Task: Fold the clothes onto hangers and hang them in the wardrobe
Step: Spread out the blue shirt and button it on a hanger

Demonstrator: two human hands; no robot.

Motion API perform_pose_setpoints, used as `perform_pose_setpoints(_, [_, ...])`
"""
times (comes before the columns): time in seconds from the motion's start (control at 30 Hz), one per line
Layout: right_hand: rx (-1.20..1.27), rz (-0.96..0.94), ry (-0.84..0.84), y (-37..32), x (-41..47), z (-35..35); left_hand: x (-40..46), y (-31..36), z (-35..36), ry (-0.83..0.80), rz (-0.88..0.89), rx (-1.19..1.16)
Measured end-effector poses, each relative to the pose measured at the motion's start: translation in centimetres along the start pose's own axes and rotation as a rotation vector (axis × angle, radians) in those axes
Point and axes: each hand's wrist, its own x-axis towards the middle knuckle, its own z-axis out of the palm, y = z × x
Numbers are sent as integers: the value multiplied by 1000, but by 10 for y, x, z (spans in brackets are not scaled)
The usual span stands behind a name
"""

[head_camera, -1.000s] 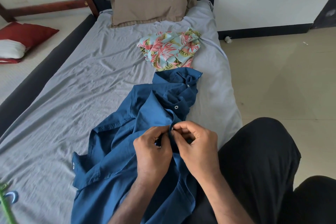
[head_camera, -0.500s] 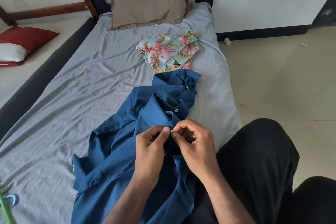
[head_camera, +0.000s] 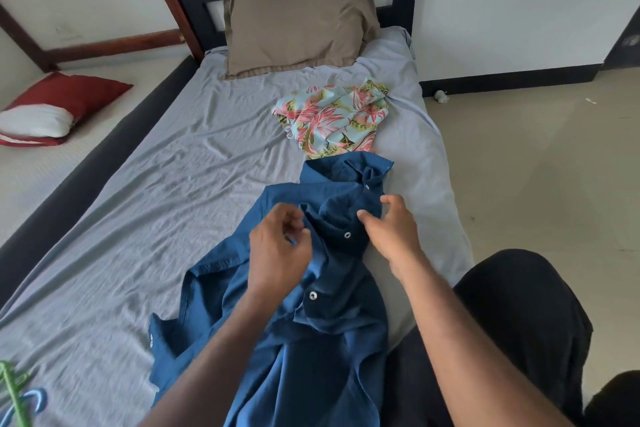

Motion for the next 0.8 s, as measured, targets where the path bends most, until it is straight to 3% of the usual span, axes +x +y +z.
perform_pose_setpoints(0.1, [54,98,28,5,30,7,20,28,27,-182,323,-60])
perform_pose_setpoints(0.17, [115,49,-7,10,40,8,35,34,48,-315,397,19])
perform_pose_setpoints(0.23, [233,-3,-98,13,41,8,49,31,65,-415,256,164])
perform_pose_setpoints(0.3, [394,-27,-252,9,38,11,58,21,74,-413,-14,164])
perform_pose_setpoints(0.4, [215,-228,-503,1,22,20,56,8,72,-260,-503,-333])
perform_pose_setpoints(0.47, [-3,-314,-639,0,14,30,53,-3,70,-115,-600,-496])
perform_pose_setpoints(0.53, [-36,-331,-746,0,8,36,47,-14,59,-27,-661,-663])
perform_pose_setpoints(0.6, [141,-250,-673,-5,4,36,47,-25,44,-32,-746,-921])
perform_pose_setpoints(0.63, [262,-193,-526,-6,5,33,48,-31,34,-67,-757,-1028])
perform_pose_setpoints(0.7, [434,-118,-205,-5,18,26,52,-30,10,-229,-748,-1055])
perform_pose_setpoints(0.73, [456,-110,-129,-4,24,23,57,-26,-4,-319,-724,-1017])
perform_pose_setpoints(0.8, [343,-104,-250,-12,27,18,68,-10,-33,-505,-667,-953])
